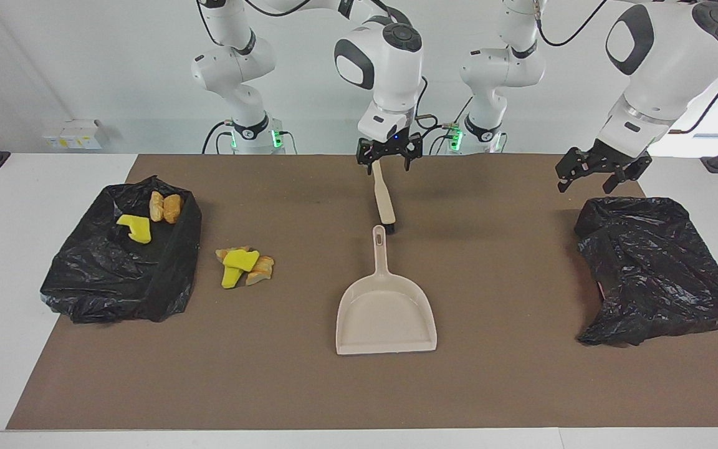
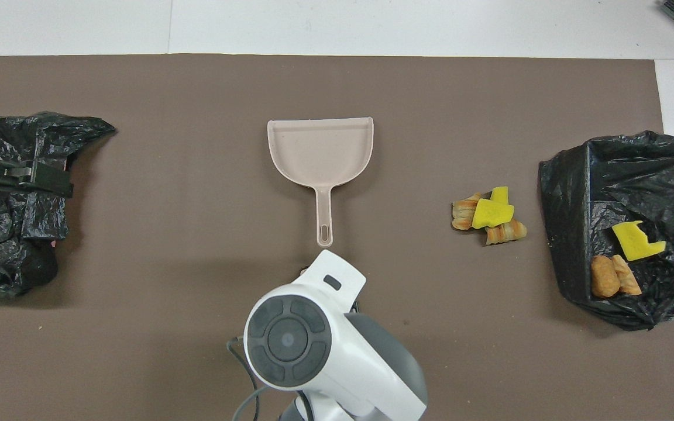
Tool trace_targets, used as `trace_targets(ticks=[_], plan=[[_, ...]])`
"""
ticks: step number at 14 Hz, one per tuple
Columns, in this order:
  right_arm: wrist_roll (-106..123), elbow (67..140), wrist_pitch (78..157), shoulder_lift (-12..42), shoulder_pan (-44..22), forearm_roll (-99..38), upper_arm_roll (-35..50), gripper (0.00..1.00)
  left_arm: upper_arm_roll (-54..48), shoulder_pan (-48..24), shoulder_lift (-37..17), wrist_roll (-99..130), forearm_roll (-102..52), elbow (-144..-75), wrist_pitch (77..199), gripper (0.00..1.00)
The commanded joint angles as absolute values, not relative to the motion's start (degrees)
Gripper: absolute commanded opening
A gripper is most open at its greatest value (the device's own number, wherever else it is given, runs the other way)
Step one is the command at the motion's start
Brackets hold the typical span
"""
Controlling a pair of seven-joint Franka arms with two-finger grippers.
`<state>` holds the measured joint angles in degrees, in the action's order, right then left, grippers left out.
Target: Sweep and dump trash in bin
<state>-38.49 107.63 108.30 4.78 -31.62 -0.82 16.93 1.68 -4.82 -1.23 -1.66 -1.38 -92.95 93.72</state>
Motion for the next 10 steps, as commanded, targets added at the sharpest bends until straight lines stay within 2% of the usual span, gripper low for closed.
trace_targets(ticks=[1,7,10], plan=[[-32.5,119.4,111.7,-2.1,-31.4,-4.8,16.7,1.0,1.4,-4.3,0.3,-1.8,-0.4,-94.6,94.1,1.0],[-35.1,131.3,129.3,-1.3,-37.9,-6.6,16.7,1.0,1.4,-4.3,0.3,-1.8,-0.4,-94.5,93.6,1.0],[-36.6,133.9,131.4,-1.3,-38.5,-6.6,16.7,1.0,1.3,-4.3,0.3,-1.8,-0.4,-94.5,94.0,1.0]])
